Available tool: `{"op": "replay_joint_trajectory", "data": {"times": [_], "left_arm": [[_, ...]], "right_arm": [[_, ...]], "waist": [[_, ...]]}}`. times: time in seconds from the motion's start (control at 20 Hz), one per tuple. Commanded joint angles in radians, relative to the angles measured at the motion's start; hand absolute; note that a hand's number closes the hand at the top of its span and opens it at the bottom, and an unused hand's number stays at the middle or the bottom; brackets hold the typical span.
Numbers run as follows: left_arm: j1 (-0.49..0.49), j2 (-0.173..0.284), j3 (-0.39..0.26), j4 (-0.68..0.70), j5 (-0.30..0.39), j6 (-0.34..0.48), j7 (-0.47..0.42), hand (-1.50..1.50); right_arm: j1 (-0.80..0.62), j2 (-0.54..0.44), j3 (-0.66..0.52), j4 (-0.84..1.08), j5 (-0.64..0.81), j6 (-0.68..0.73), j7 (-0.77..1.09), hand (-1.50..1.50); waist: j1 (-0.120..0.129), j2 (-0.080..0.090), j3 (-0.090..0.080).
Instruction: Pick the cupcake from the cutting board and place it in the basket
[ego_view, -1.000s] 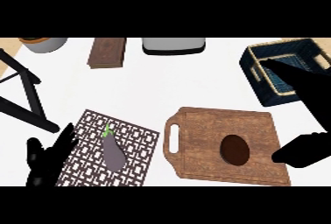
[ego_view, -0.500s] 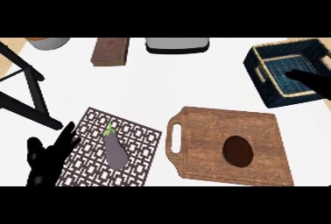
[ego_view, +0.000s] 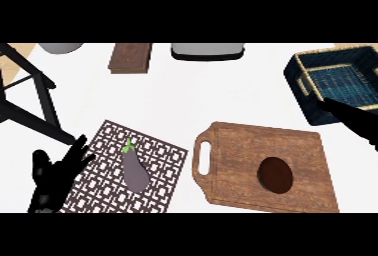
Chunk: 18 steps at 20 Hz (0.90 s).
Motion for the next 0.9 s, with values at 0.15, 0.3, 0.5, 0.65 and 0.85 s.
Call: {"op": "replay_joint_trajectory", "data": {"times": [0.15, 0.3, 0.5, 0.65, 0.85], "left_arm": [[0.036, -0.036, -0.039, 0.031, -0.045, 0.014, 0.031, 0.00], [0.005, -0.056, -0.020, 0.069, -0.037, 0.003, 0.020, 0.00], [0.011, -0.052, -0.009, 0.068, -0.049, -0.012, 0.024, 0.00], [0.060, -0.067, -0.018, 0.053, -0.058, -0.009, 0.005, 0.00], [0.005, -0.052, 0.009, 0.038, -0.063, -0.004, 0.075, 0.00]], "right_arm": [[0.062, 0.125, 0.132, 0.068, 0.245, -0.059, 0.010, -1.50], [0.028, 0.167, 0.190, 0.089, 0.288, -0.050, 0.070, -1.50], [0.092, 0.189, 0.185, 0.108, 0.317, -0.028, 0.029, -1.50], [0.176, 0.208, 0.212, 0.121, 0.406, -0.067, -0.050, -1.50], [0.167, 0.292, 0.255, 0.190, 0.491, -0.073, -0.061, -1.50]], "waist": [[0.016, 0.011, -0.007], [0.017, 0.012, -0.008], [0.009, 0.009, -0.008], [0.008, 0.009, -0.007], [0.008, 0.010, -0.007]]}}
